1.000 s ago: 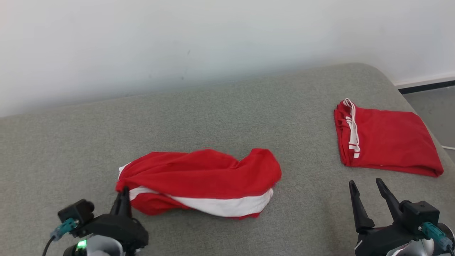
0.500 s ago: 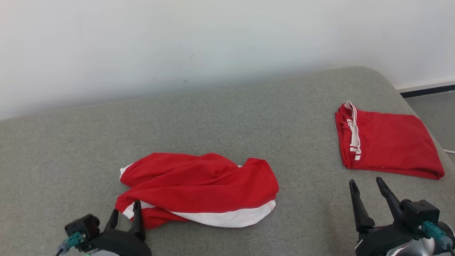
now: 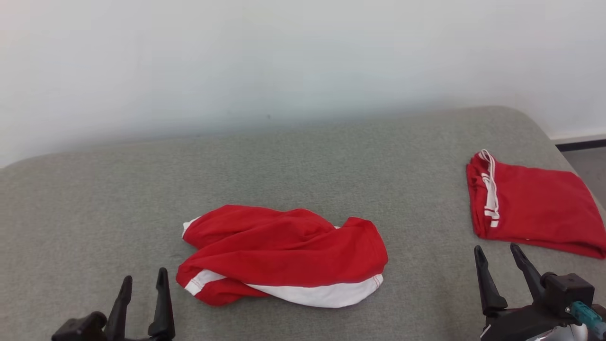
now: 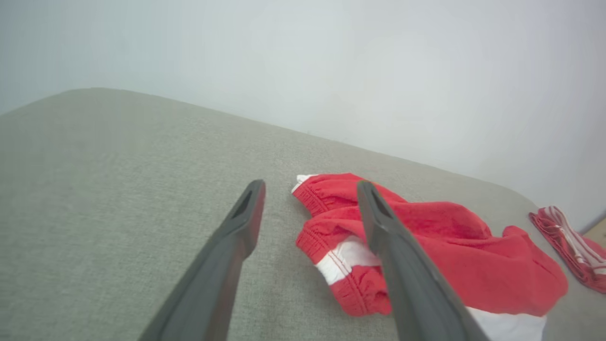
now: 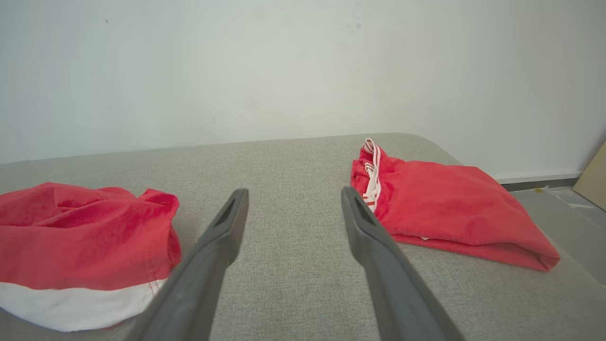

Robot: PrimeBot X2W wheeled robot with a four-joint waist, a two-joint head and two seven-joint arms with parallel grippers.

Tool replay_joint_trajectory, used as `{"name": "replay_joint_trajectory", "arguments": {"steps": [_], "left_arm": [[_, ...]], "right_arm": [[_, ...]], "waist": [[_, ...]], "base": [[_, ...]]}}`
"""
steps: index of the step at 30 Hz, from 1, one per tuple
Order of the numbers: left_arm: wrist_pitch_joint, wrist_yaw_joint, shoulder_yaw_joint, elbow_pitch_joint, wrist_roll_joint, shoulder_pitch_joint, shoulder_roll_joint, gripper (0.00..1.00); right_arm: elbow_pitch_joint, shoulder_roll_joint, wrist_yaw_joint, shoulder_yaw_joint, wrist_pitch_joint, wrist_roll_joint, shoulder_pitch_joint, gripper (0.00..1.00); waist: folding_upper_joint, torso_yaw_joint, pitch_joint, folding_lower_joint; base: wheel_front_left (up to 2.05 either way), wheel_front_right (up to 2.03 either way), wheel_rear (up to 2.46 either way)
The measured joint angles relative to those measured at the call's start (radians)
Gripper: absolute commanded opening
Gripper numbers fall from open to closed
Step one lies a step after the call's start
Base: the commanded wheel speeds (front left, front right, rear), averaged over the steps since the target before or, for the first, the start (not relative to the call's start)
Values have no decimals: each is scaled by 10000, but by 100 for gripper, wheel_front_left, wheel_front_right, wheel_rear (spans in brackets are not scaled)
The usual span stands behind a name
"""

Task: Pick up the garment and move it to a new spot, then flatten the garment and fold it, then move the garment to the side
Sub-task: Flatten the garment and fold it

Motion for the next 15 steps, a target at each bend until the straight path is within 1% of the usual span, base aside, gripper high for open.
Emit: {"name": "replay_joint_trajectory", "arguments": {"steps": [4,5,6,10,15], "left_arm": [[-15,-244,493,-1149,1051,638,-297,100],[-13,-332,667,-1325,1227,751,-353,100],[-13,-525,999,-1521,1475,895,-489,100],[-15,-901,1423,-1542,1862,1215,-769,100],[-15,-1218,1685,-1289,2301,1308,-938,100]], "right_arm": [[-40,8,0,73,-12,-2,12,100],[-21,-4,0,121,-10,2,6,100],[33,-25,0,230,-13,19,-33,100],[207,-27,0,441,-73,111,-198,100],[443,17,0,525,-236,203,-246,100]], "waist": [[0,258,-141,0],[0,317,-187,0],[0,420,-280,0],[-1,590,-473,0],[0,758,-665,-1]], "base": [[0,0,0],[0,0,0],[0,0,0],[0,0,0],[0,0,0]]}}
